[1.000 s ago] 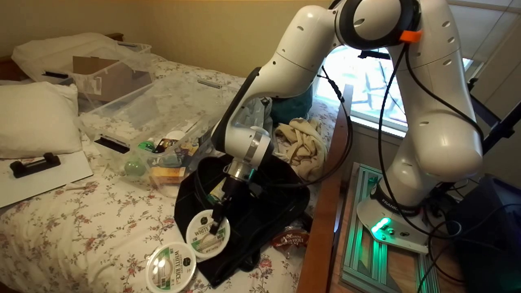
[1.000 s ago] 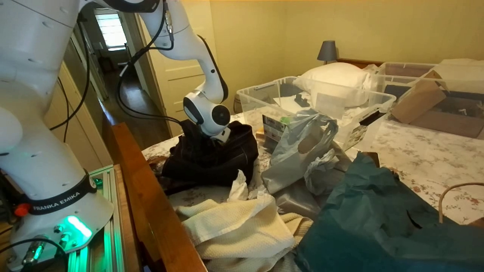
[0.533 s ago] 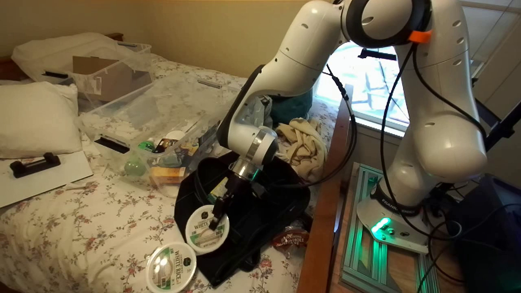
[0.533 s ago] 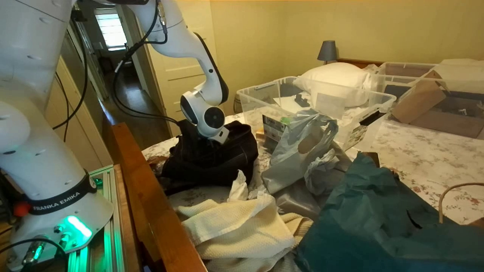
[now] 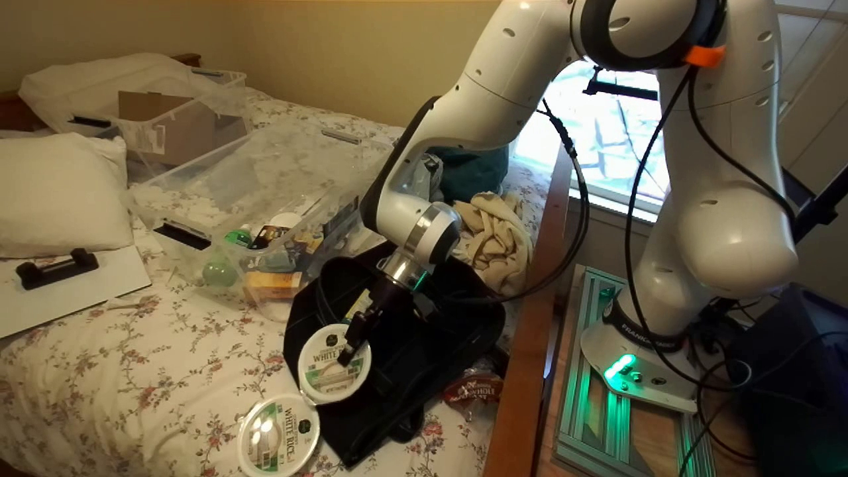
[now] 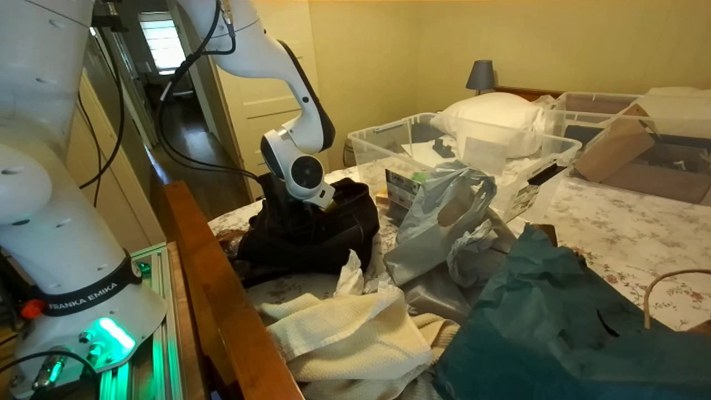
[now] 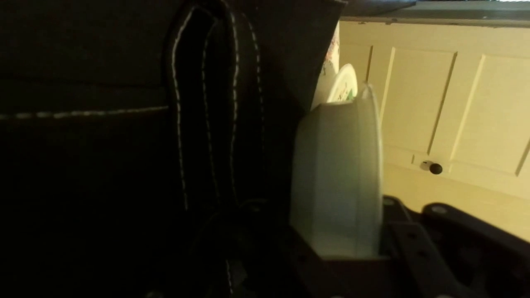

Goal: Move the object on the bed

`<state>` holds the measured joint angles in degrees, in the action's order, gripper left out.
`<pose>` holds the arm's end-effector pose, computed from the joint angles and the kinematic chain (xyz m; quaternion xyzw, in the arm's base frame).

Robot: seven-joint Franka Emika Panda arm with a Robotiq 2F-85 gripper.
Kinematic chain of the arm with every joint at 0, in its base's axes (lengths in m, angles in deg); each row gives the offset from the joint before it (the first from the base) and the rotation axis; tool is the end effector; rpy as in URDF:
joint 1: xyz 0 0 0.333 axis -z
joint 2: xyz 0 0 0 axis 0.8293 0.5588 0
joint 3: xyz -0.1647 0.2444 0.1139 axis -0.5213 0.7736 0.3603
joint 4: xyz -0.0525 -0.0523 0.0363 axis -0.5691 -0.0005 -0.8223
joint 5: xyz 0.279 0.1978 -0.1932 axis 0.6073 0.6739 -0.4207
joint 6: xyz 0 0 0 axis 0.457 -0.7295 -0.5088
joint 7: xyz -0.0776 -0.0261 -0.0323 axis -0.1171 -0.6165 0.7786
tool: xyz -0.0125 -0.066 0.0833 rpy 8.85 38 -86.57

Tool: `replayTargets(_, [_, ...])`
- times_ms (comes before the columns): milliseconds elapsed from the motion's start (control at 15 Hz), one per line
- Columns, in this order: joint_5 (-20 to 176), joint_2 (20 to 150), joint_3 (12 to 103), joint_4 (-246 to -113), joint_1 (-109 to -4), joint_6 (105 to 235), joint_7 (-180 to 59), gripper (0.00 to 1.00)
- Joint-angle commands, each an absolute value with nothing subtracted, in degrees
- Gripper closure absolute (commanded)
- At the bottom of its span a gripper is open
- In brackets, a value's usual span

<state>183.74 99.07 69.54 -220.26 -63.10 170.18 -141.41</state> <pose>0.4413 0.1390 0.0918 -0.8871 0.0537 -0.0679 0.4534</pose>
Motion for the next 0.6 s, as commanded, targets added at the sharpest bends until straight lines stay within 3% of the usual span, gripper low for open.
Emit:
replayTargets(0, [186.45, 93.81, 68.18, -223.86, -65.51, 168.72, -144.61, 0.92])
replayTargets(533, [184.30, 88.62, 68.21, -224.30, -66.74, 167.34, -149.21, 0.92])
